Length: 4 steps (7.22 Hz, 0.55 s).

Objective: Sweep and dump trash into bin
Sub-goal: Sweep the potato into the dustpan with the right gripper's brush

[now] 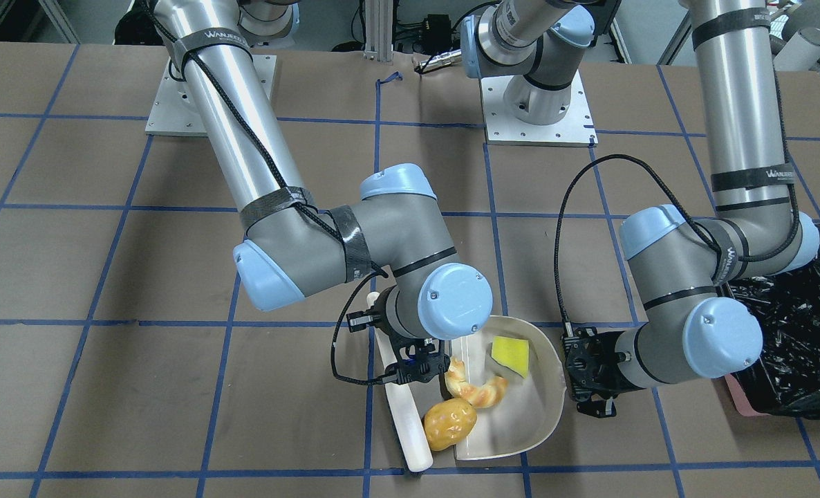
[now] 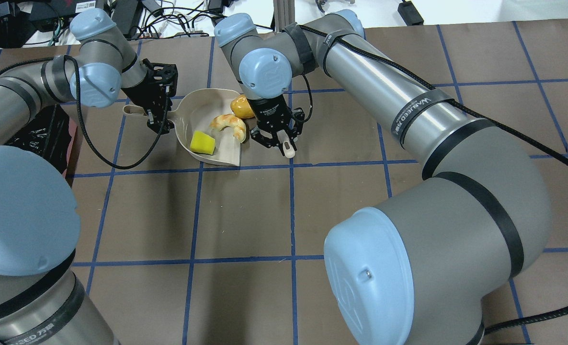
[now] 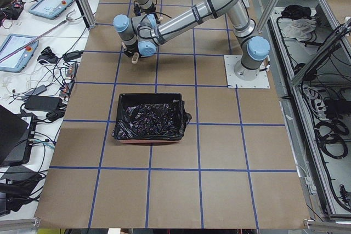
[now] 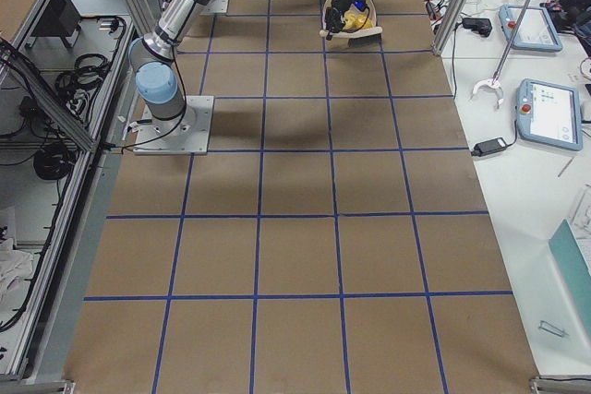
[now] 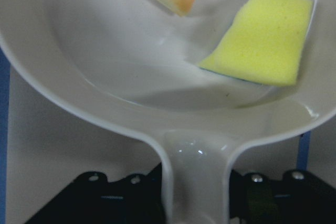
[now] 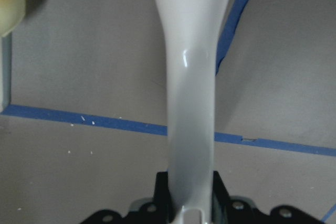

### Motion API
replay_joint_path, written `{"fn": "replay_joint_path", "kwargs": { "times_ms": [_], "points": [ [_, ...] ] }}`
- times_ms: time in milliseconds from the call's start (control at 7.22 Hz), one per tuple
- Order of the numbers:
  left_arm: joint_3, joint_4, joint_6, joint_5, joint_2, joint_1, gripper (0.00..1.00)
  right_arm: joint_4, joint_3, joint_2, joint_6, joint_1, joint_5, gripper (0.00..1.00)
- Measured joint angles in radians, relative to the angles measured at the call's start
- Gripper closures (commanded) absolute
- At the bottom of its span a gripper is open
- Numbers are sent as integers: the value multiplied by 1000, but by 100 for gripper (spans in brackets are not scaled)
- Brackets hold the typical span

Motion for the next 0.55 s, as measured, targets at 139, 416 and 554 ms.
{"fn": "replay_joint_path", "kwargs": {
  "times_ms": [139, 416, 554],
  "points": [
    [0, 0, 0, 0, 0, 0, 78, -2, 0, 1, 17, 13, 13, 100],
    [0, 0, -1, 0, -1, 0, 77, -15, -1, 3, 53, 36, 45, 100],
    [0, 0, -1, 0, -1, 0, 78, -23, -1, 5, 74, 46, 64, 100]
  ]
}}
